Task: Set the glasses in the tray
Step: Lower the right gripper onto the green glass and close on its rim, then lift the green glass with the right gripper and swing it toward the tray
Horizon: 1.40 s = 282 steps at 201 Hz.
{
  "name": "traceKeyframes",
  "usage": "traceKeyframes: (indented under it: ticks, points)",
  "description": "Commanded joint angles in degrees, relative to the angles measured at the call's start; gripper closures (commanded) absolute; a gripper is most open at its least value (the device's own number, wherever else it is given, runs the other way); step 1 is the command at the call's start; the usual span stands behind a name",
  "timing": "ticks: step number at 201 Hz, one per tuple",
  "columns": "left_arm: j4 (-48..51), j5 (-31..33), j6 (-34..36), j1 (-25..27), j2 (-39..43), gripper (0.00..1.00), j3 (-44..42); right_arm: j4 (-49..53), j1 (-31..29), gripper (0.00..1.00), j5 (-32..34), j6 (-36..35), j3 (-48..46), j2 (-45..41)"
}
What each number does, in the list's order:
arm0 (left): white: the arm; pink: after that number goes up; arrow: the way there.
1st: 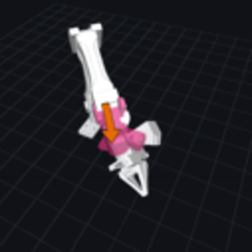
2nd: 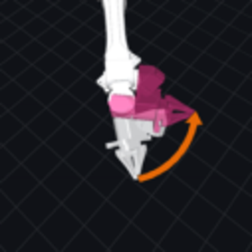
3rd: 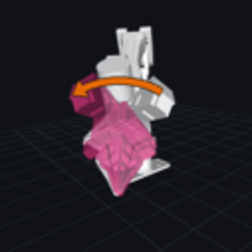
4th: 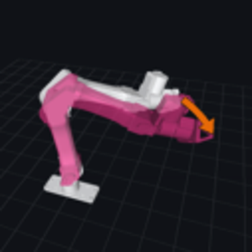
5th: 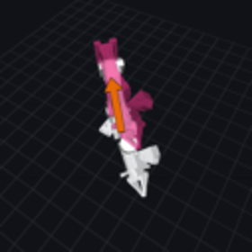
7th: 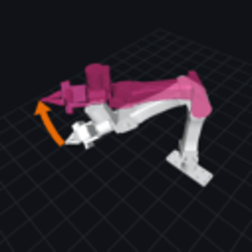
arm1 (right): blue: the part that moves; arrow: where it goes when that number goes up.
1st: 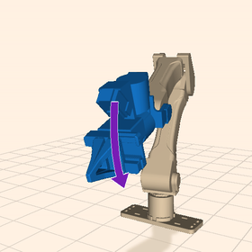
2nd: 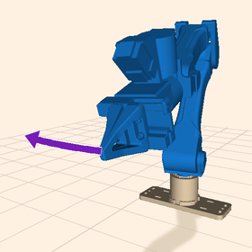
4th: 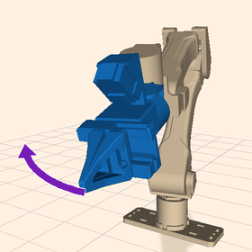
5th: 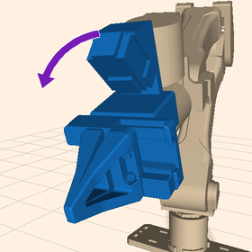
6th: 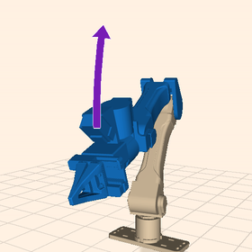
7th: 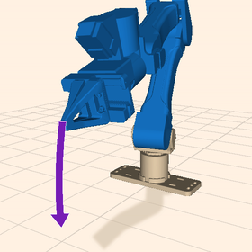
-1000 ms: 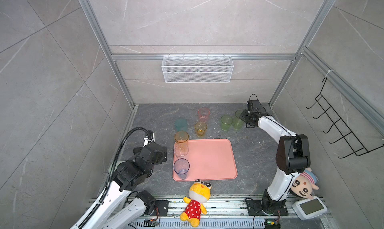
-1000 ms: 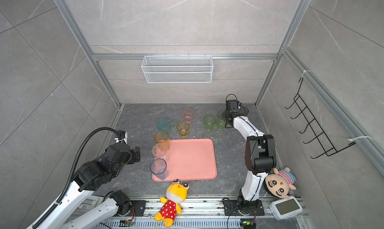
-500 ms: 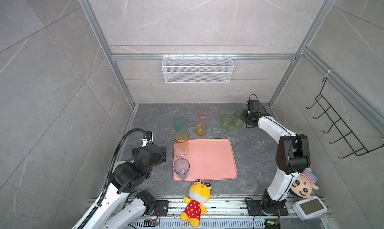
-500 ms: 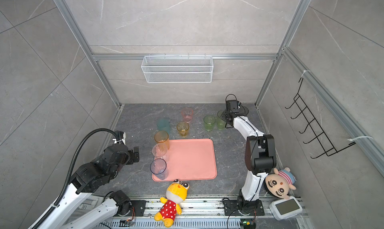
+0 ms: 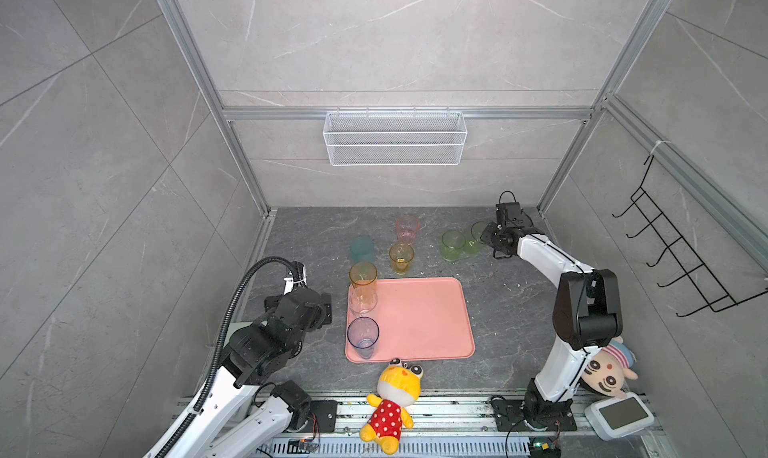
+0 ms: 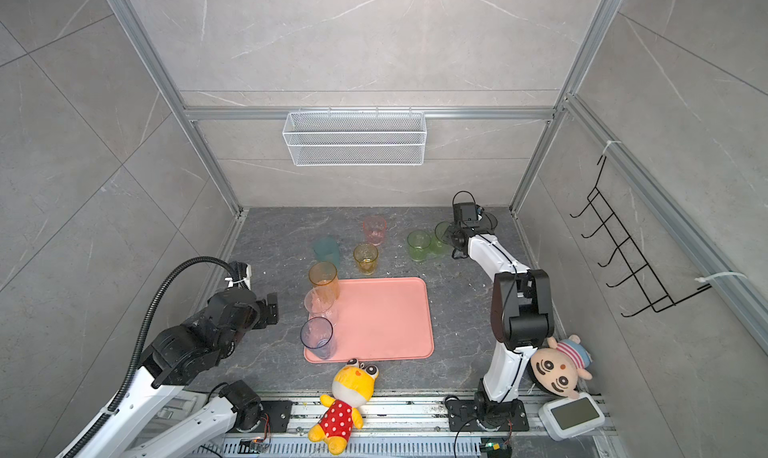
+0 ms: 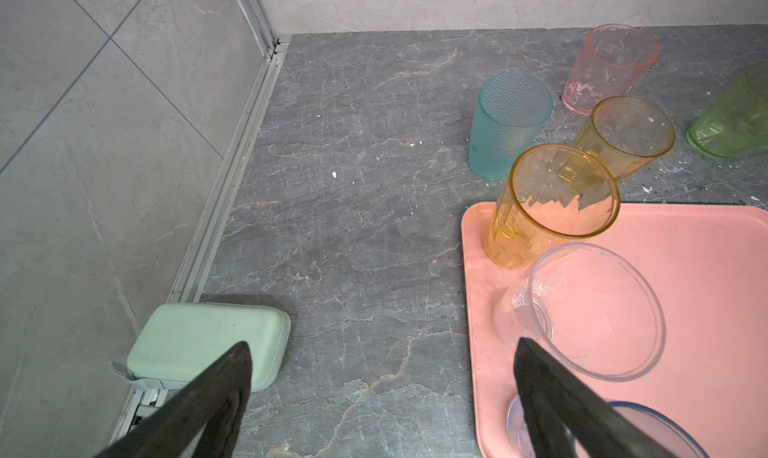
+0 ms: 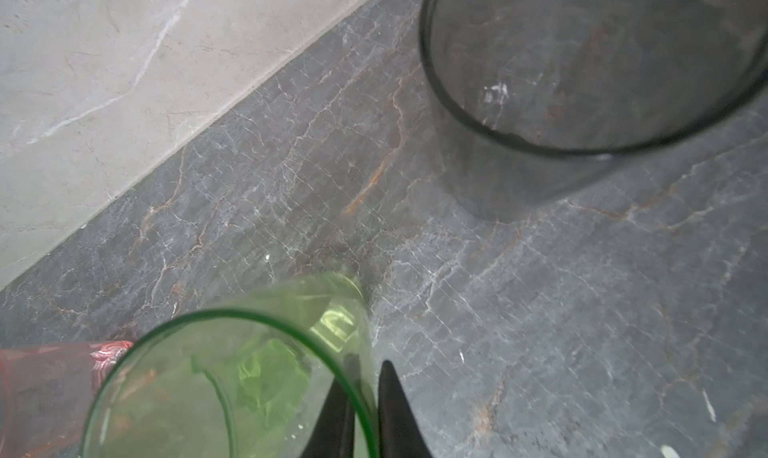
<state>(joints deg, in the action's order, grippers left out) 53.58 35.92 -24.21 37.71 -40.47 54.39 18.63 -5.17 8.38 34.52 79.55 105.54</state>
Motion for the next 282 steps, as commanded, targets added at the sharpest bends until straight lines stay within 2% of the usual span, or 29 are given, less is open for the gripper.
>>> traceKeyframes:
  ticks: [1,38,90,133,190,241,282]
  points:
    - [-0.8,1.4,-0.7,-0.1,0.0,0.02,-0.3,0.5,0.3,0.92,1.5,-0.8,-1.4,-4.7]
    - [-0.8,1.4,-0.7,0.0,0.0,0.02,-0.3,2.4,0.3,1.00,3.5,-0.8,-3.3,-10.3]
    - [-0.8,1.6,-0.8,-0.1,0.4,0.02,-0.2,7.2,0.3,1.00,3.7,-2.6,-5.0,-18.1]
    - [-0.8,1.7,-0.8,-0.1,0.8,0.02,-0.3,12.2,0.2,1.00,0.0,-7.5,-5.4,-24.3]
    - [-0.8,1.9,-0.8,-0.1,1.1,0.02,-0.3,18.2,-1.6,1.00,-6.0,-10.0,-7.0,-30.5]
    - [-0.9,2.0,-0.8,0.0,1.3,0.02,-0.4,25.1,-9.6,1.00,-6.7,-10.9,-4.5,-30.2]
    - [-0.9,2.0,-0.9,-0.1,1.5,0.02,-0.4,28.6,-17.3,1.00,-5.4,-10.6,-0.2,-26.1]
